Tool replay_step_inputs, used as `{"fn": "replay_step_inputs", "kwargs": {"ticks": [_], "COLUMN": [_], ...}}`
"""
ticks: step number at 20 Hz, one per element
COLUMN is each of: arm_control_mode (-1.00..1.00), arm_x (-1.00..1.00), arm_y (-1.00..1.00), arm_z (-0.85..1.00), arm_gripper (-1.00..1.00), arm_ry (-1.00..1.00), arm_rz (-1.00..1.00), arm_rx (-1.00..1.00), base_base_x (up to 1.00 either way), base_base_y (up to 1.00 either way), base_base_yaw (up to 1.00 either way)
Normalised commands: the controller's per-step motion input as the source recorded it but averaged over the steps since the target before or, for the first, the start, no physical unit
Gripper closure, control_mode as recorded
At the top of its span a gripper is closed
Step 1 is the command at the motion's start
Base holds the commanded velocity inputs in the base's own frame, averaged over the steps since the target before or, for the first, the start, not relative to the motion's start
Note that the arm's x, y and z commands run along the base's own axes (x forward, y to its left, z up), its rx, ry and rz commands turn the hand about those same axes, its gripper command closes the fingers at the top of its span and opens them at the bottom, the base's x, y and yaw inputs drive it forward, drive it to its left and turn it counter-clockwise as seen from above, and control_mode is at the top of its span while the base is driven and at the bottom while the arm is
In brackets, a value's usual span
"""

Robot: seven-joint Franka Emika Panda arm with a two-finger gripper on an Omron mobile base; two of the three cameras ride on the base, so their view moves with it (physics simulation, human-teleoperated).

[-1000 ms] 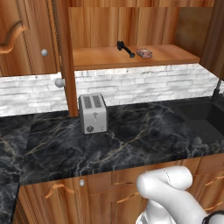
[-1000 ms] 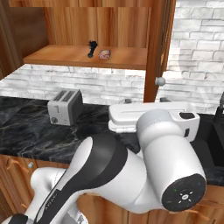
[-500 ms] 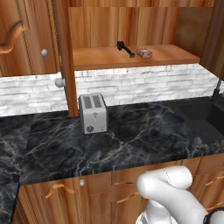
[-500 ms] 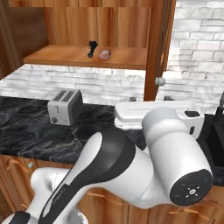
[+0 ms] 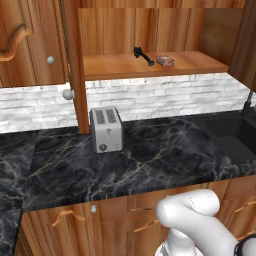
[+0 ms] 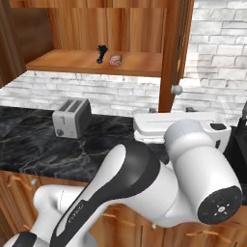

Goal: Pick up the dish brush and bar soap from the sink, and place them back in the cabinet, and close the cabinet doors.

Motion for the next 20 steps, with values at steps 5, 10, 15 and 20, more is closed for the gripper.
{"fn": "replay_step_inputs", "kwargs": {"ticks": [5, 10, 15, 20], "arm_control_mode": [-1.0, -1.0, -1.0, -1.0], "arm_x": [0.16, 0.19, 0.19, 0.2], "arm_y": [-0.09, -0.1, -0.09, -0.05], "arm_z": [-0.06, -0.04, -0.05, -0.06], "arm_gripper": [-1.0, -1.0, -1.0, -1.0], "arm_ry": [0.0, 0.0, -0.01, -0.01], "arm_rz": [0.0, 0.0, 0.0, 0.0], "arm_rx": [0.0, 0.0, 0.0, 0.0], "base_base_x": [0.0, 0.0, 0.0, 0.0], "base_base_y": [0.0, 0.0, 0.0, 0.0], "base_base_yaw": [0.0, 0.0, 0.0, 0.0]}}
